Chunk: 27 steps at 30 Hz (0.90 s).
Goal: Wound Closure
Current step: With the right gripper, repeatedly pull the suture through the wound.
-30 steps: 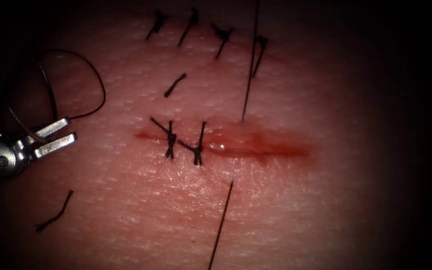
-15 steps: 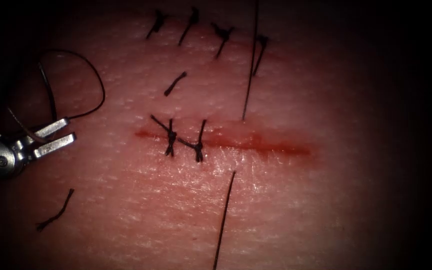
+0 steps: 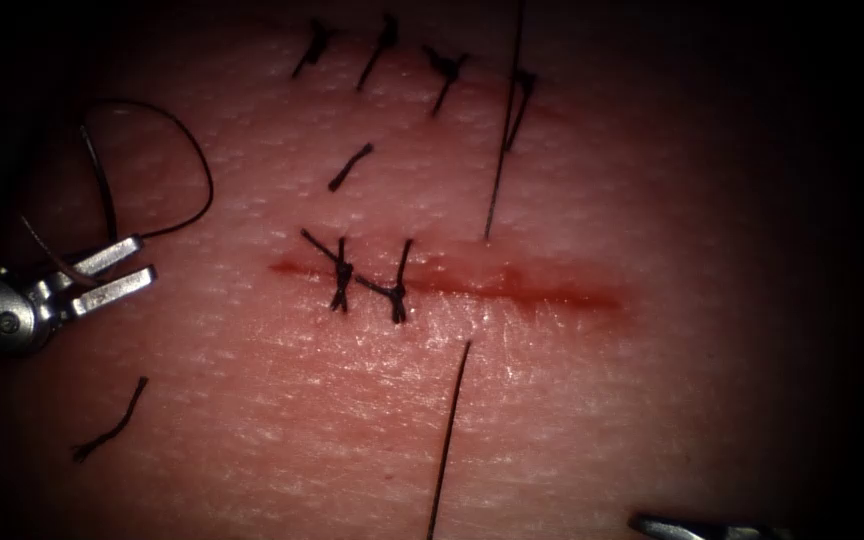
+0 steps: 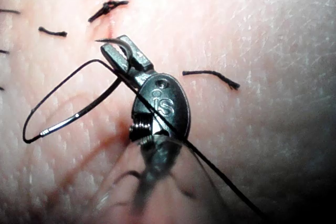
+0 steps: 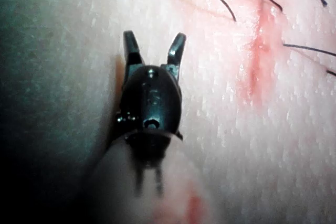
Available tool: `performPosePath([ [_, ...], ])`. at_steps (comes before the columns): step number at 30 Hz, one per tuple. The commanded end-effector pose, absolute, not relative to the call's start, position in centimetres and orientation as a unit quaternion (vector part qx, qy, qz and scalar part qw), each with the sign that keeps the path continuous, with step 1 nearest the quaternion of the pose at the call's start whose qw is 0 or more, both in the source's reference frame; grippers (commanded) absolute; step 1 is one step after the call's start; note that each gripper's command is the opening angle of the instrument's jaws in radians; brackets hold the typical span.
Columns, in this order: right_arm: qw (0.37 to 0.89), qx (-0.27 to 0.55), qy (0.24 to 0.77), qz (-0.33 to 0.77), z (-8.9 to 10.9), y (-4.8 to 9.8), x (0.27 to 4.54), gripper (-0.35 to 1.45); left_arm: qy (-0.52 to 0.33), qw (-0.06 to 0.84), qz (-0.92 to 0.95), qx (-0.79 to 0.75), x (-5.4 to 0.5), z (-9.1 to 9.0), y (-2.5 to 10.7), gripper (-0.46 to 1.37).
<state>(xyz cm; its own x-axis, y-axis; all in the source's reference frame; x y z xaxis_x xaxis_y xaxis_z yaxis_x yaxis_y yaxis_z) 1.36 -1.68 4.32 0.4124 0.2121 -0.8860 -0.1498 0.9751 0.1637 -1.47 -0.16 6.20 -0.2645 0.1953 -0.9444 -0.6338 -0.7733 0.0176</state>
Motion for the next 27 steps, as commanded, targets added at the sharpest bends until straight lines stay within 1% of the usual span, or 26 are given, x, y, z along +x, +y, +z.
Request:
performPosePath([
  [1, 0.842, 0.026, 0.528, 0.108, 4.41, -1.60, 1.38, 1.28, 0.199, 0.268, 0.770, -0.544, -1.48, 6.20, -0.16, -0.35],
  [7, 0.849, 0.005, 0.516, 0.111, 4.82, -1.27, 1.54, 1.36, 0.200, 0.269, 0.770, -0.543, -1.49, 6.19, -0.17, -0.35],
  [14, 0.850, 0.007, 0.518, 0.092, 5.09, -1.21, 1.79, 1.34, 0.201, 0.266, 0.772, -0.542, -1.61, 6.28, -0.08, -0.35],
  [19, 0.850, 0.007, 0.522, 0.075, 5.12, -1.21, 1.97, 1.32, 0.223, 0.227, 0.784, -0.533, -1.80, 6.40, 0.10, -0.35],
  [27, 0.854, 0.003, 0.517, 0.066, 5.13, -1.19, 2.06, 1.29, 0.248, 0.172, 0.798, -0.522, -2.02, 6.48, 0.32, -0.35],
])
